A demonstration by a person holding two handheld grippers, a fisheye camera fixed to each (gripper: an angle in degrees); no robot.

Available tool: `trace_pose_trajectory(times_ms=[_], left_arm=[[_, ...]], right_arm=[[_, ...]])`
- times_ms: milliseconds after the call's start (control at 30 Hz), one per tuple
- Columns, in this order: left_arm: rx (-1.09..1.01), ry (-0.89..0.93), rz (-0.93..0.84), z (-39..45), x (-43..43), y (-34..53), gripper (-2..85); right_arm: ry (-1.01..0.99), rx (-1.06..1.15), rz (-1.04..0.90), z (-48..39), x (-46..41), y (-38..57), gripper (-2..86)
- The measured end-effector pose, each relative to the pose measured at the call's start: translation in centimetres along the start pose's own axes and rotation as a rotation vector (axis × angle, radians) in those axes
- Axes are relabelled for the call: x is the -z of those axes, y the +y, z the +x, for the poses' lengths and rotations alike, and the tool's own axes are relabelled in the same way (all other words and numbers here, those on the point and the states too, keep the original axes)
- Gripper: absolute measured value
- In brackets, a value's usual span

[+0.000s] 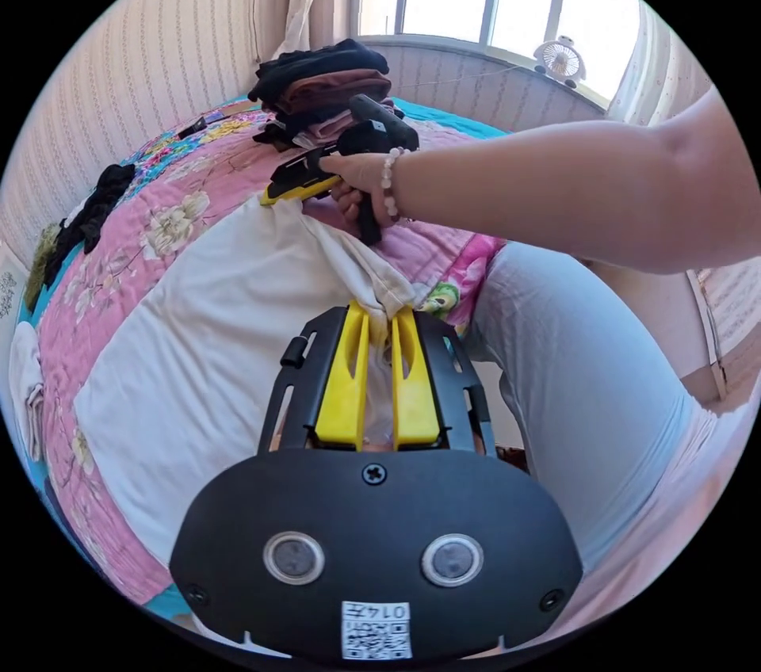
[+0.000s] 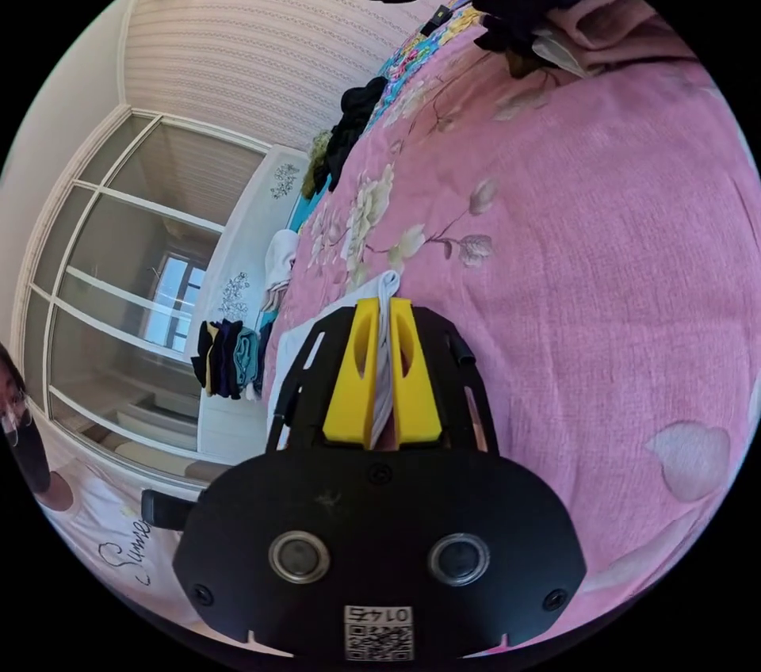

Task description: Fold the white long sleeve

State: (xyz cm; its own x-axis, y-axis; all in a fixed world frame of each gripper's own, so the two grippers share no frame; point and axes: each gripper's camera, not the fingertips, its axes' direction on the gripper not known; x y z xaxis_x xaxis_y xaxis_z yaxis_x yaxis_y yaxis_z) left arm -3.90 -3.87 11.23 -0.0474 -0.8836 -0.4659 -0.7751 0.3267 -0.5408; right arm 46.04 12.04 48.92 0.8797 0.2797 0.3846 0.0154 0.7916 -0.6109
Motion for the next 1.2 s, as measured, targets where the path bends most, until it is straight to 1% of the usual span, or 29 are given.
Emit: trace_pose_trajectory(times_ms=[100, 200, 400, 467, 533, 667, 767, 867, 900, 933, 967, 1067, 1200], left_arm=[[0.07, 0.023, 0.041, -1.8, 1.9, 1.4, 4.8], [0.164, 0.049, 0.106, -4.2, 4.6, 3.2, 4.8], [0.349, 0.017, 0.223, -8.8, 11.1, 8.8, 4.4], [0.441, -0.011, 0.259, -10.6, 13.6, 11.6, 4.2], [0.501, -0.045, 0.278, -11.8, 15.3, 13.6, 4.2], [0.683, -0.148, 0.281, -14.4, 17.9, 18.2, 4.2], [0.825, -0.141, 0.233, -16.3, 18.7, 21.0, 4.7], [0.889, -0.125, 0.199, -17.6, 19.6, 23.1, 5.7], [0.899, -0.124, 0.196, -17.7, 19.8, 23.5, 5.7], [0.932, -0.122, 0.192, -18.1, 20.5, 24.4, 5.7], [0.939, -0.109, 0.198, -18.4, 21.2, 25.2, 5.5], [0.976, -0.058, 0.258, -19.2, 23.0, 27.1, 5.2], [0.95, -0.037, 0.311, -20.4, 23.9, 27.7, 5.2]], right_arm=[[0.003, 0.026, -0.021, -1.1, 0.0, -0.7, 1.6], [-0.061, 0.078, -0.022, -3.6, 0.0, -1.5, 1.2], [-0.101, 0.286, -0.152, -13.5, -4.3, -3.5, 1.0], [-0.125, 0.371, -0.207, -17.7, -7.5, -3.7, 1.0], [-0.132, 0.405, -0.247, -20.4, -10.3, -3.6, 1.0], [-0.081, 0.475, -0.36, -25.2, -17.8, -2.7, 1.5], [-0.068, 0.474, -0.43, -27.2, -23.1, -1.8, 2.4], [-0.024, 0.481, -0.479, -28.4, -26.9, -0.9, 4.6], [-0.052, 0.488, -0.481, -28.7, -27.1, -0.7, 5.0], [-0.129, 0.523, -0.465, -29.5, -26.8, -0.3, 5.7], [-0.181, 0.59, -0.421, -30.5, -26.0, 0.3, 6.6], [-0.241, 0.777, -0.295, -32.9, -23.0, 2.0, 9.9], [-0.352, 0.923, -0.201, -34.9, -19.8, 3.9, 10.5]])
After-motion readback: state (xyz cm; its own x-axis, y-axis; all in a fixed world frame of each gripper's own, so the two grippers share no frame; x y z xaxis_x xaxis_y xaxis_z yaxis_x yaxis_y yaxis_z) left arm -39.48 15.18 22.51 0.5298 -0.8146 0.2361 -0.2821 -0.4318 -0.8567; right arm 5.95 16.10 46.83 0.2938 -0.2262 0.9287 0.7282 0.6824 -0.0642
